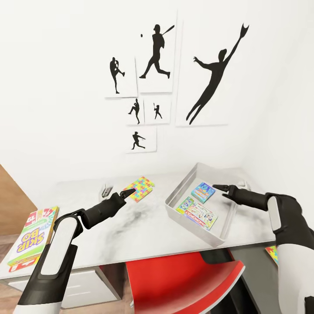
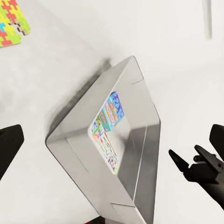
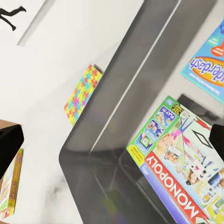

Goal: Put all the toys in the child's room - the three board games (two on the bed and one on the table), the two jigsaw puzzles on the table, and the tennis ball on the table - inside the toy box on the table in the child's room.

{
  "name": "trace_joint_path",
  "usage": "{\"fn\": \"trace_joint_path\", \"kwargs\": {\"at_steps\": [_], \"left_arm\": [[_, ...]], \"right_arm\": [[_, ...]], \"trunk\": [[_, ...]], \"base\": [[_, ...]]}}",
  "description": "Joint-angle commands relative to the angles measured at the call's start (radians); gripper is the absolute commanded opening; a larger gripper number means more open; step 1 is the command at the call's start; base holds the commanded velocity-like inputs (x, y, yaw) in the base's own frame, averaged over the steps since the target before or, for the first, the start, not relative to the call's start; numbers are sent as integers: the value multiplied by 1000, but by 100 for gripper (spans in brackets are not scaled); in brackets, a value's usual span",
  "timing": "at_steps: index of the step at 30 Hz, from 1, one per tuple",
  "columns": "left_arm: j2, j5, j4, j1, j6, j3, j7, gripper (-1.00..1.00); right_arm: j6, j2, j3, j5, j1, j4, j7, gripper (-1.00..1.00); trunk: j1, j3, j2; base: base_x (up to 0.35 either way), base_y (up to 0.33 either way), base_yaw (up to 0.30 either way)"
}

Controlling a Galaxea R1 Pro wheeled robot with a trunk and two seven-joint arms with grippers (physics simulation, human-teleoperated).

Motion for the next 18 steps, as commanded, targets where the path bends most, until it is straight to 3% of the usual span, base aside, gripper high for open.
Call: {"fn": "trace_joint_path", "kwargs": {"at_steps": [1, 8, 18], "left_arm": [[-1, 11, 0, -1, 5, 2, 9, 100], [-2, 10, 3, -1, 4, 2, 9, 100], [-4, 9, 8, 0, 1, 2, 8, 100]], "right_arm": [[7, 0, 0, -6, 6, -14, -1, 100], [7, 0, 6, -12, 45, -85, 6, 100], [7, 5, 14, -26, 157, -268, 34, 100]], "trunk": [[0, -1, -1], [0, -1, -1], [0, -1, -1]], "base": [[0, 0, 0], [0, 0, 0], [0, 0, 0]]}}
